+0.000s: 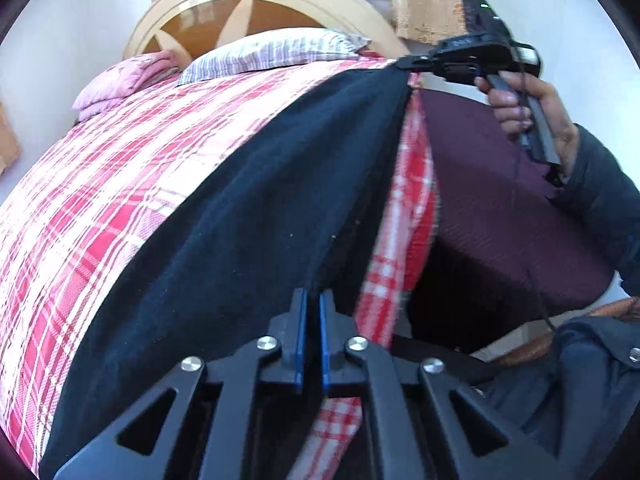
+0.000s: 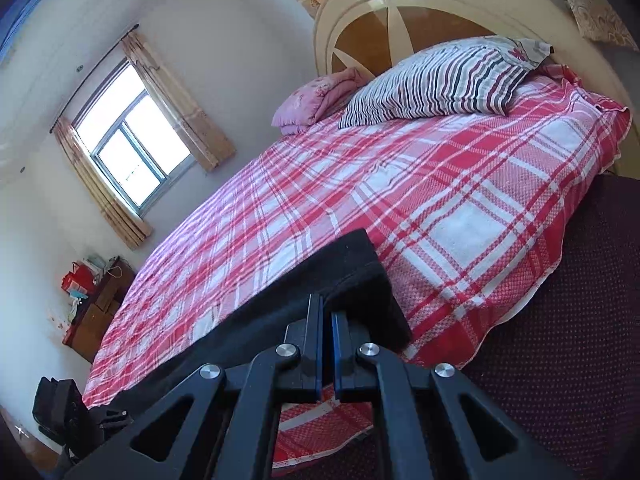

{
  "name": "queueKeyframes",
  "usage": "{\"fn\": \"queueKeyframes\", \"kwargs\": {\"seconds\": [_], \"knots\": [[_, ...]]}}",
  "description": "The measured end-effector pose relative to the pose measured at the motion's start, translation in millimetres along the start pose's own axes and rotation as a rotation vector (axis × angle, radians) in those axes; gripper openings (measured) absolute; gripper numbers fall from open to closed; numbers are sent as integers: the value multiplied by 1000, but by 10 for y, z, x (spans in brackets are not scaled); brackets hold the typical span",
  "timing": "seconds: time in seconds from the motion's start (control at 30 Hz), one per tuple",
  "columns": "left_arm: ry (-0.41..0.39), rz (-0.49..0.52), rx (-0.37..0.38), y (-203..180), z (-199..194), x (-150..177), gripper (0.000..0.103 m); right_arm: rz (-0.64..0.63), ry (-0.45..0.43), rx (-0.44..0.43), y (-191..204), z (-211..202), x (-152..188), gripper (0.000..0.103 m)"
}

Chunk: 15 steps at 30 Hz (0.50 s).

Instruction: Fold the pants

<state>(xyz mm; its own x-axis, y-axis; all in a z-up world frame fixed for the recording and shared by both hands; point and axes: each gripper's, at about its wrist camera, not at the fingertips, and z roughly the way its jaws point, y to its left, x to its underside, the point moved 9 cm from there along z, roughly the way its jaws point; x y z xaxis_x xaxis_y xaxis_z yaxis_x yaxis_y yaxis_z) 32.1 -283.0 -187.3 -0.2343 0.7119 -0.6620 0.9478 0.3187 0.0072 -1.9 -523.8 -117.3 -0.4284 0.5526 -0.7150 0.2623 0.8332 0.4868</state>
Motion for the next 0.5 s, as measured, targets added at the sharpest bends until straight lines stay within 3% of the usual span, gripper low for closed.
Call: {"fn": "queueKeyframes", "kwargs": {"seconds": [0.17,0.27,0.33,0.37,0.4,0.47,0.5], "knots": [[44,8,42,-117,162,98,5,15,66,60,-169,161,118,3],[26,-2,53,-106,128,93,6,-30,92,77,-154,207,162,4],[22,3,54,-81,42,90,12,-56,95,113,-132,175,130,6],[22,11,53,-61,-36,138,19,-62,86,128,-131,145,107,16],[9,20,32,-3,-138,181,26,-73,70,159,-144,89,68,36],[-24,22,-40,152,-360,303,60,-104,18,253,-174,-70,-28,62],[-40,10,-79,249,-452,360,63,-112,-25,281,-160,-171,-87,63]]}}
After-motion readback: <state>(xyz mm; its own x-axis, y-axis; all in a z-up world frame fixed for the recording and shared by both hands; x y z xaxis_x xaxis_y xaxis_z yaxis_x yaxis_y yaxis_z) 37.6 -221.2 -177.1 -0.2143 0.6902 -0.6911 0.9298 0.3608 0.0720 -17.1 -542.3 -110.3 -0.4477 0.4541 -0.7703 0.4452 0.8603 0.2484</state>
